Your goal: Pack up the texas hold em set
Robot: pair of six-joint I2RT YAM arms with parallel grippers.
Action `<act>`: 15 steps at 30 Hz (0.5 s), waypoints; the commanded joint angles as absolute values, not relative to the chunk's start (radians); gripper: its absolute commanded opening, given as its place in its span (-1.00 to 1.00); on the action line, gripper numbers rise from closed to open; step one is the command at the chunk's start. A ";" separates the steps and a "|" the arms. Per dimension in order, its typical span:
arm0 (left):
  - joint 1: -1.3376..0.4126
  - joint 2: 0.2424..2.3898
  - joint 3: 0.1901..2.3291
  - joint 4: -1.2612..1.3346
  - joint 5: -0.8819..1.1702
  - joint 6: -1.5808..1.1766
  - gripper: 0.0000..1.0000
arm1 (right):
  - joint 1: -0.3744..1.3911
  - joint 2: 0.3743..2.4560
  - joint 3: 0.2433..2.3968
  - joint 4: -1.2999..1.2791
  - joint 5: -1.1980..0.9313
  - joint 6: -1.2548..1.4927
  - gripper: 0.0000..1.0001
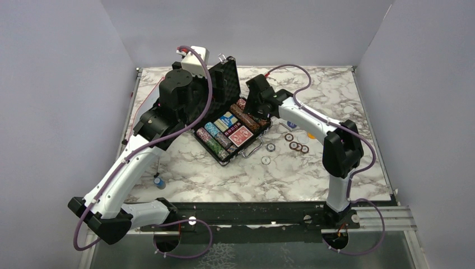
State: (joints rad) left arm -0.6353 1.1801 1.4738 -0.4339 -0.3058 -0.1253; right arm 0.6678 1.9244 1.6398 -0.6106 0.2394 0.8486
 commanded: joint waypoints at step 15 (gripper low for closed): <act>-0.635 1.219 1.384 -0.339 -0.111 -0.102 0.98 | 0.439 1.684 1.219 -0.632 0.150 0.694 0.31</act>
